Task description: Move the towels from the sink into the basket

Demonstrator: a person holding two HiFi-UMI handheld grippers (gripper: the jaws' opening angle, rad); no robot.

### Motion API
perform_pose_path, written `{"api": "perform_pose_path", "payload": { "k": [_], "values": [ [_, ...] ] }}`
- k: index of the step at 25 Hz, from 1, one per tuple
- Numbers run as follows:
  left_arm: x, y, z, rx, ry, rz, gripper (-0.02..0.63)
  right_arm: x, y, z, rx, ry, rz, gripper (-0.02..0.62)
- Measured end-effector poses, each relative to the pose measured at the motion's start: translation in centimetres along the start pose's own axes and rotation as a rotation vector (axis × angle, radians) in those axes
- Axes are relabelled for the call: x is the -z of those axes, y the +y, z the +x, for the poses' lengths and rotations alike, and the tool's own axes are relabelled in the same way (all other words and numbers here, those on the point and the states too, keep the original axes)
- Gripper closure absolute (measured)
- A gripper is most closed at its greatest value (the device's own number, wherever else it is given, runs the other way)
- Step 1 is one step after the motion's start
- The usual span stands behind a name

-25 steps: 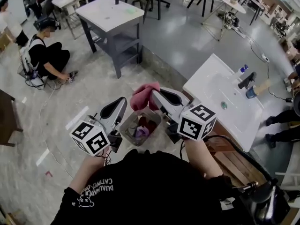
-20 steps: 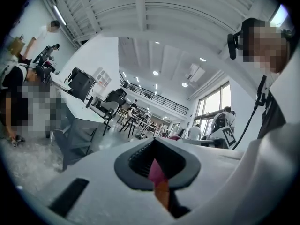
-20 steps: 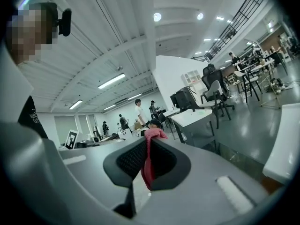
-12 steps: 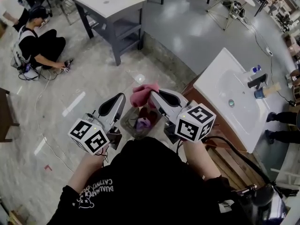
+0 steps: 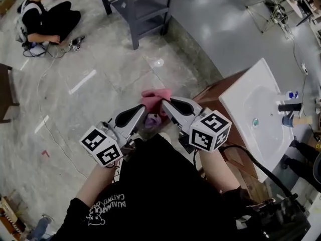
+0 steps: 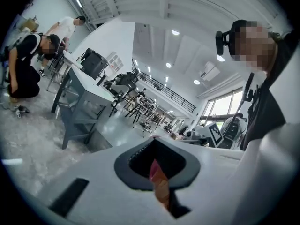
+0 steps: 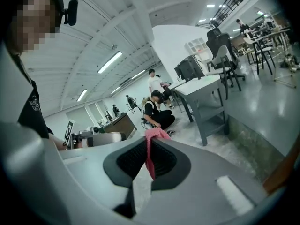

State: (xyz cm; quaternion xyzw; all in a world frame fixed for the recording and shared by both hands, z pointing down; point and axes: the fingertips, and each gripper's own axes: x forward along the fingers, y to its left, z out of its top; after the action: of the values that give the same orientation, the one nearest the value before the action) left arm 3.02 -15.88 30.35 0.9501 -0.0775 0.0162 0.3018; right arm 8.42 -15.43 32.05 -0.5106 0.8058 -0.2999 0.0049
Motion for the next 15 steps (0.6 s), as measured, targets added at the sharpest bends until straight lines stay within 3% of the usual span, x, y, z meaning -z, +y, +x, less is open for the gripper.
{"api": "perform_pose_path", "payload": {
  "k": [4,8,15],
  "values": [
    [4.4,3.1,1.8,-0.131,-0.001,-0.019,0.601,4.3,-3.6,0.9,-0.038,0.082,0.046,0.572],
    [10.1,6.9,2.7,-0.279,-0.007,-0.113,0.601,10.6,-7.1,2.5,-0.059,0.203,0.078,0.574],
    [22.1,13.0,2.7,-0.388,0.035,-0.316,0.601,23.1,-13.4,6.2,-0.065,0.413,0.160,0.574]
  ]
}}
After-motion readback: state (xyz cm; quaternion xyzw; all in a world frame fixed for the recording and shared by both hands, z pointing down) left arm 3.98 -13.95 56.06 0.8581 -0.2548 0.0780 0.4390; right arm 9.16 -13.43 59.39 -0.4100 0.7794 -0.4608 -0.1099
